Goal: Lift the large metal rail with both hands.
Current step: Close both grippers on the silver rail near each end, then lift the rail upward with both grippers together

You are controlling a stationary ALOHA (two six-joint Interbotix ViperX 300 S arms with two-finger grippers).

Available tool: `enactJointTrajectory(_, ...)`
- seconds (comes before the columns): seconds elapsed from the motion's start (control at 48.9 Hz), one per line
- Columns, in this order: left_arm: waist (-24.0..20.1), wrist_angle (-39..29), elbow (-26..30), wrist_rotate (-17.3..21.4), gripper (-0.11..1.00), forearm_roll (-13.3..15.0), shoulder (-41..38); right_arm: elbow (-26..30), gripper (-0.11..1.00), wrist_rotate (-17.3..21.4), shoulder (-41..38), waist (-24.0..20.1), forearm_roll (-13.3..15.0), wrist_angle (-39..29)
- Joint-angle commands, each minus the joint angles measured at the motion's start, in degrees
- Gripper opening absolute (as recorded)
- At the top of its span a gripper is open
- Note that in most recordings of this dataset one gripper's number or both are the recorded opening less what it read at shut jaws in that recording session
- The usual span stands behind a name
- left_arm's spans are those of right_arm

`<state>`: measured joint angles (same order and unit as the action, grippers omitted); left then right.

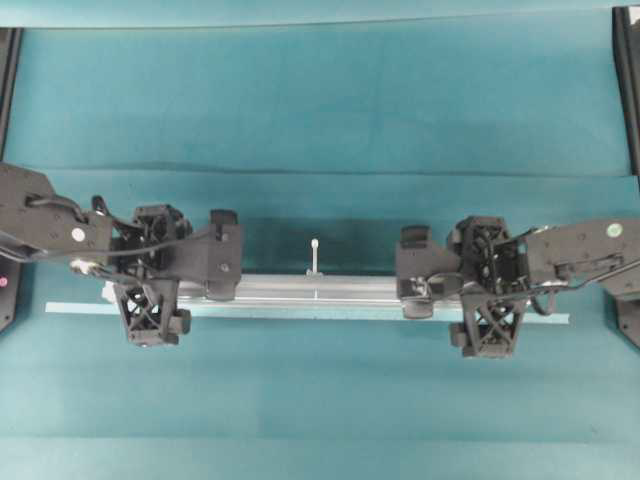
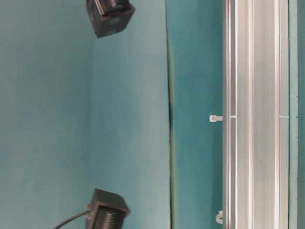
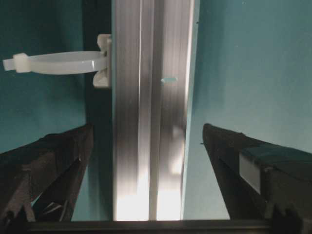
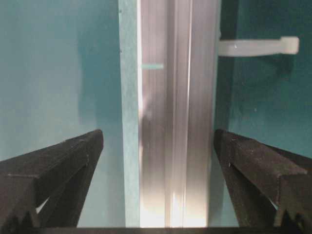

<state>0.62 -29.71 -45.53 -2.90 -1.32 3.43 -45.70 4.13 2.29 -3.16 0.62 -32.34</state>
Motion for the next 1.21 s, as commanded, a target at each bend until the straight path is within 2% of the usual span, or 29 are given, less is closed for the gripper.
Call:
enactJointTrajectory(0.0, 0.0, 1.2, 0.3, 0.0, 0.99, -0.2, -0.4, 0.3, 0.97, 0.1, -1.3, 0.0, 0.1, 1.2)
enactJointTrajectory(0.511, -0.4, 2.7, 0.2, -0.2, 0.99, -0.2, -1.9, 0.3, 0.97, 0.2, -2.3, 0.9, 0.1, 2.5)
enactJointTrajectory(0.613, -0.4, 2.7, 0.2, -0.3, 0.97, -0.2, -1.9, 0.3, 0.91, 0.2, -2.4, 0.9, 0.1, 2.2)
enactJointTrajectory(0.654, -0.4, 2.7, 0.2, -0.2, 0.93, -0.2, -1.9, 0.3, 0.84, 0.2, -2.4, 0.9, 0.0, 2.1)
enactJointTrajectory(0.715, -0.1, 2.7, 0.2, 0.2, 0.81, -0.2, -1.9, 0.3, 0.69, 0.2, -2.4, 0.9, -0.1, 1.6)
enactJointTrajectory(0.817, 0.1, 2.8, 0.3, 0.2, 0.49, -0.2, -1.9, 0.4, 0.41, 0.2, -2.4, 1.0, -0.1, 1.0)
enactJointTrajectory(0.879, 0.0, 3.1, 0.3, 0.3, 0.36, -0.2, -1.9, 0.4, 0.39, 0.2, -2.4, 1.1, -0.3, 1.1)
enactJointTrajectory(1.185, 0.0, 4.1, 0.2, 0.3, 0.36, -0.2, -1.8, 0.4, 0.39, 0.2, -2.5, 1.0, -0.8, 1.1)
